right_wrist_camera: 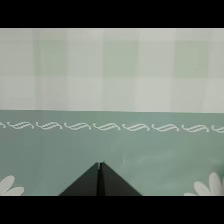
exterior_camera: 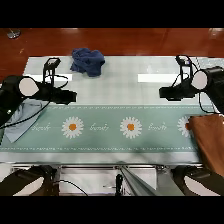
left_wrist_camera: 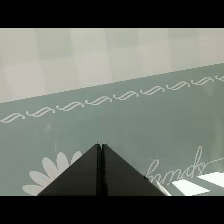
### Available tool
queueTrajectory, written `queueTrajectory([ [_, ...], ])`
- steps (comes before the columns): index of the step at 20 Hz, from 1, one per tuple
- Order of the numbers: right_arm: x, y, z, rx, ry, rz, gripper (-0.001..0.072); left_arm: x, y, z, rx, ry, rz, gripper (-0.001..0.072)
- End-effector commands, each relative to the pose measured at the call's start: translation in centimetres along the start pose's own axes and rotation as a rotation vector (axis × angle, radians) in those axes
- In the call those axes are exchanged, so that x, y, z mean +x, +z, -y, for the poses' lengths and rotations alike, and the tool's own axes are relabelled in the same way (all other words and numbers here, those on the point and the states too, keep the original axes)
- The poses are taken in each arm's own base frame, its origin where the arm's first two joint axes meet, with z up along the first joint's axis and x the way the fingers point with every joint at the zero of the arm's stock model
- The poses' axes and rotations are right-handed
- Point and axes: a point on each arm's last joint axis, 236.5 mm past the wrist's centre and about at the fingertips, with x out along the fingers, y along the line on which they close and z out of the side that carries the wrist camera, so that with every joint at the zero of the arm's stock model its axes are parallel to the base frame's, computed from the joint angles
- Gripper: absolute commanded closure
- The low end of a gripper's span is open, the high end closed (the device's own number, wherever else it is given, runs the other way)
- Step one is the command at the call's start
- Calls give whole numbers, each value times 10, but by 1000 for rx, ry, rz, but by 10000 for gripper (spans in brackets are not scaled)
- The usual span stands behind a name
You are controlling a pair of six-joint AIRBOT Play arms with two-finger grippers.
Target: Fold the shirts.
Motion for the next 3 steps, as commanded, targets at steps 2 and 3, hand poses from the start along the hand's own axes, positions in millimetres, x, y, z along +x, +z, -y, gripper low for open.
queueTrajectory([
  [2,0,0,0,0,0,0,685,0,0,0,-1,0,-1,685],
  [3,0,0,0,0,0,0,685,0,0,0,-1,0,-1,685],
])
